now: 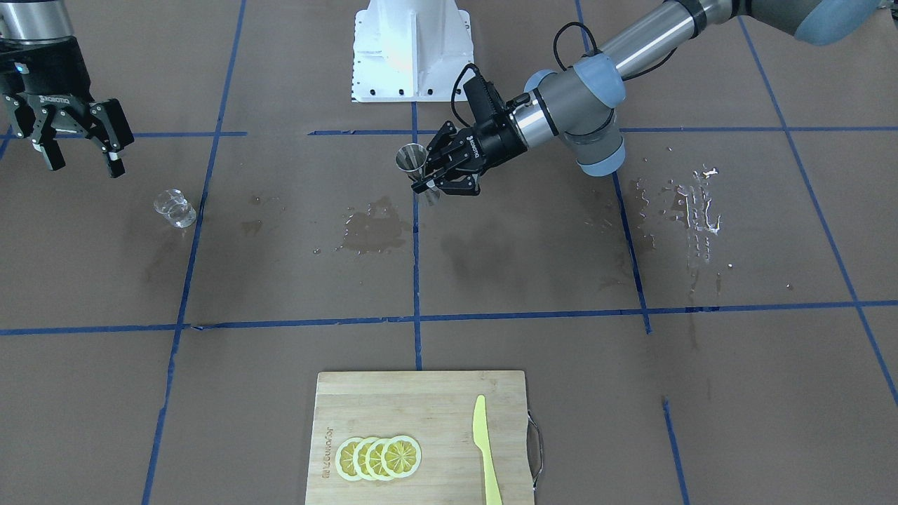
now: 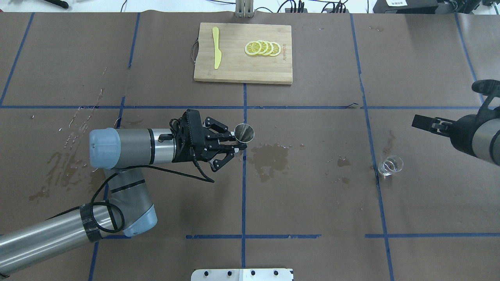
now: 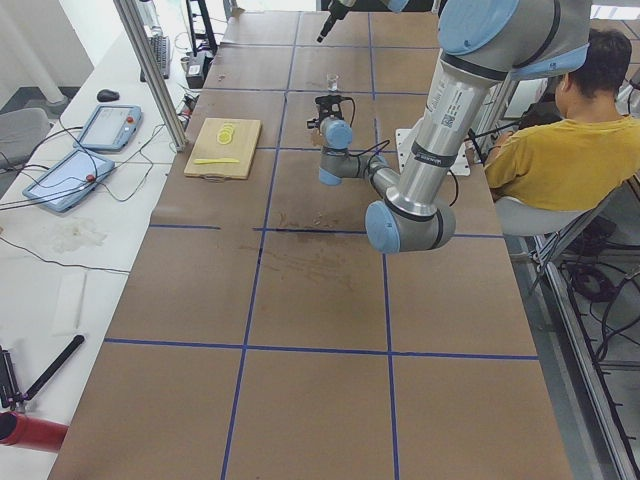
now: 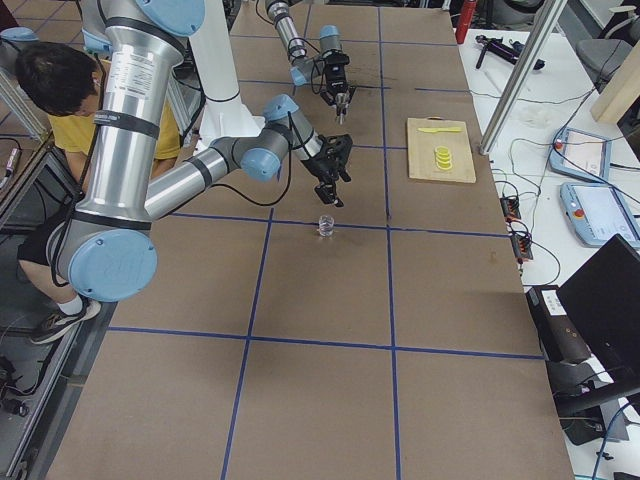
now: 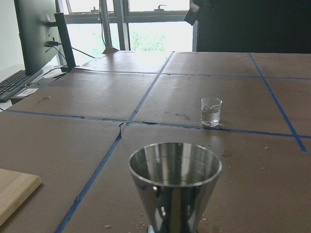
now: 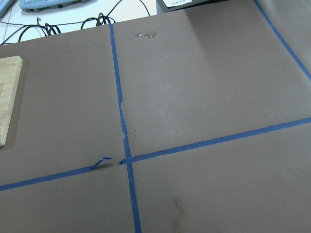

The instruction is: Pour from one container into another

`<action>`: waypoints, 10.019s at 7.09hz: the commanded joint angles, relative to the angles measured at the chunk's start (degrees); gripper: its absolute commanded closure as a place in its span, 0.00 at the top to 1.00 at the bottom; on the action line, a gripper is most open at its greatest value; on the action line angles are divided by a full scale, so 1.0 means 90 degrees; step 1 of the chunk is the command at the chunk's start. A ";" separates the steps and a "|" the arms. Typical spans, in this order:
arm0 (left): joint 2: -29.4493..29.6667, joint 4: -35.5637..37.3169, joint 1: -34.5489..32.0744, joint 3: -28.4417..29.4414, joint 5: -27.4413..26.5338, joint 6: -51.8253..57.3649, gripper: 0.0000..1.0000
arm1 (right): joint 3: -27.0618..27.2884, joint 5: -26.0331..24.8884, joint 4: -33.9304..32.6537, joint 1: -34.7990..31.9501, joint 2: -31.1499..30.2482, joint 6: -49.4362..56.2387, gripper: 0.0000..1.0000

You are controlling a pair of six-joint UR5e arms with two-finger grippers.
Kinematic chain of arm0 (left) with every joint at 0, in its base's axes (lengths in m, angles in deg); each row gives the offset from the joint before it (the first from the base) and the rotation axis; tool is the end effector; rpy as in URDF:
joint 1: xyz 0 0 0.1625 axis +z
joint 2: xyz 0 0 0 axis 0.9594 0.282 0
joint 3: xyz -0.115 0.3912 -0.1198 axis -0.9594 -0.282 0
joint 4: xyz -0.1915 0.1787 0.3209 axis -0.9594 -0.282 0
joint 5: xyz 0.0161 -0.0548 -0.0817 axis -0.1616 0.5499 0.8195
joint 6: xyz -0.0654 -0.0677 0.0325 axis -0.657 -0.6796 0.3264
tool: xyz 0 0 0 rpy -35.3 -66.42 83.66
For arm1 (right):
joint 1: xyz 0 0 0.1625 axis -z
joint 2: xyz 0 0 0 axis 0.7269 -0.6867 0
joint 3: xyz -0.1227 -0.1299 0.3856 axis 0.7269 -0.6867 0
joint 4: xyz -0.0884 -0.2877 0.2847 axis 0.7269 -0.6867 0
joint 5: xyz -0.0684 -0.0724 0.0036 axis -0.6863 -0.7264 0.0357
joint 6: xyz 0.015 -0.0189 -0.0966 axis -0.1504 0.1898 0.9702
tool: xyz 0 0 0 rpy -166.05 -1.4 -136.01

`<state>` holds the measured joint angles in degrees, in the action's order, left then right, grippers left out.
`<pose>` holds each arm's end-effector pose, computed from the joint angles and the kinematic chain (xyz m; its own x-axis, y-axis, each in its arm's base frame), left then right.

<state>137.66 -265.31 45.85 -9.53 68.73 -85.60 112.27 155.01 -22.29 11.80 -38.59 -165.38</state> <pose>0.5206 -0.3986 0.2539 0.1994 0.9727 -0.1187 0.3120 0.0518 0.9487 -0.2308 -0.3464 0.3845 0.6638 0.2152 0.7163 -0.5555 0.7831 0.2796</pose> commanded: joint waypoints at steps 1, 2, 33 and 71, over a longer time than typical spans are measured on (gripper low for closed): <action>-0.0010 0.0000 0.0000 -0.0005 0.0000 0.0000 0.00 | -0.0283 -0.2503 0.0053 0.1656 -0.0066 -0.0822 1.00; -0.0020 0.0000 -0.0009 -0.0005 0.0000 0.0000 0.00 | -0.0526 -0.3326 0.0073 0.2137 -0.0066 -0.0824 1.00; -0.0166 -0.0078 -0.0010 -0.0024 0.0000 0.0029 0.00 | -0.2786 -0.6245 0.1935 0.3343 0.0764 0.0069 0.00; -0.0079 -0.0010 0.0205 0.0015 -0.0029 0.0000 0.00 | -0.2384 -0.6313 -0.3023 0.3226 0.5187 0.6847 0.00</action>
<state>136.93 -265.40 47.69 -9.40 68.46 -85.57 90.88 98.43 -49.11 40.86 7.73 -108.03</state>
